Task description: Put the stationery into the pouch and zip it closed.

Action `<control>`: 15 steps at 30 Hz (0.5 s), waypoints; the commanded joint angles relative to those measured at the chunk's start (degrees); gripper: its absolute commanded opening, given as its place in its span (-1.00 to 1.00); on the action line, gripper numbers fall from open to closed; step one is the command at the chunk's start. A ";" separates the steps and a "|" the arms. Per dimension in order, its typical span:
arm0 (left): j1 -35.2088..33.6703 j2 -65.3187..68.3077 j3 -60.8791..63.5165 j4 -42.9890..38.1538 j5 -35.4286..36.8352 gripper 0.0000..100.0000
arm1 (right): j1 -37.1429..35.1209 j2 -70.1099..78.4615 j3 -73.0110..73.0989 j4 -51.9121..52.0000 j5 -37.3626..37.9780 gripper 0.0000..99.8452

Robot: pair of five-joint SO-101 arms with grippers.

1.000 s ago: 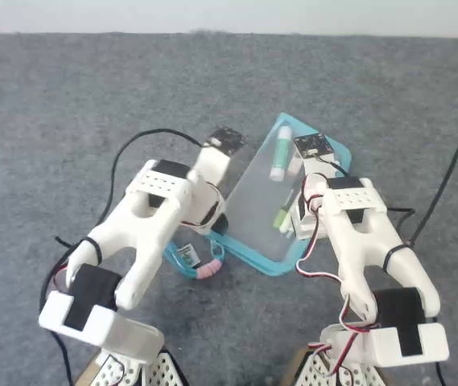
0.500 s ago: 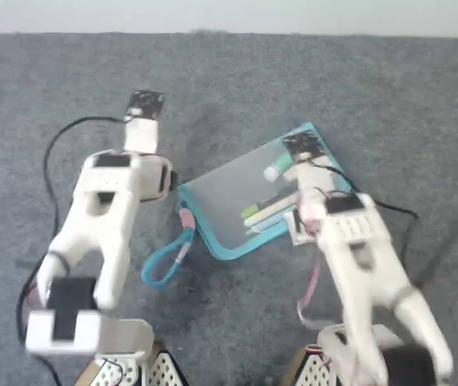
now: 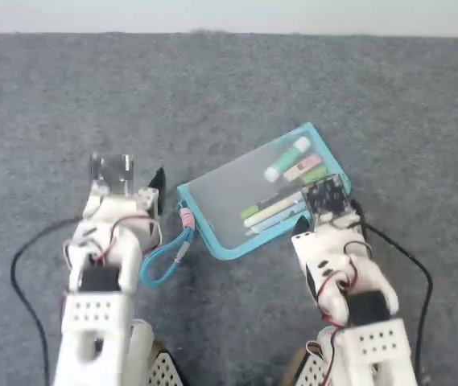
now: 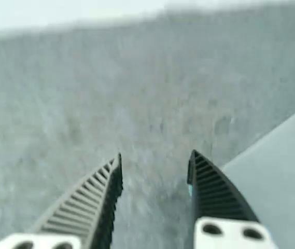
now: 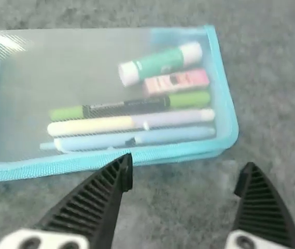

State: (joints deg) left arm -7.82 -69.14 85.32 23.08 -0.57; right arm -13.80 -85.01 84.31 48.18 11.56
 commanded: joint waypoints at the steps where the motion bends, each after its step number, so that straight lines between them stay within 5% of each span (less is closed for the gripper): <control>1: 0.09 -13.63 3.47 -1.76 0.97 -0.62 | 0.57 -8.66 1.76 -1.19 1.49 -0.50; 8: -0.35 -35.87 10.86 1.76 0.97 -0.62 | 0.66 -19.65 7.38 -1.89 1.49 -0.77; 15: -0.88 -33.85 11.30 2.02 0.97 -0.62 | 0.66 -17.80 12.31 -10.77 1.49 -0.83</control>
State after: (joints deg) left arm -8.18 -102.37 97.10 25.54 -0.57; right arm -13.54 -103.12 95.21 41.32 12.09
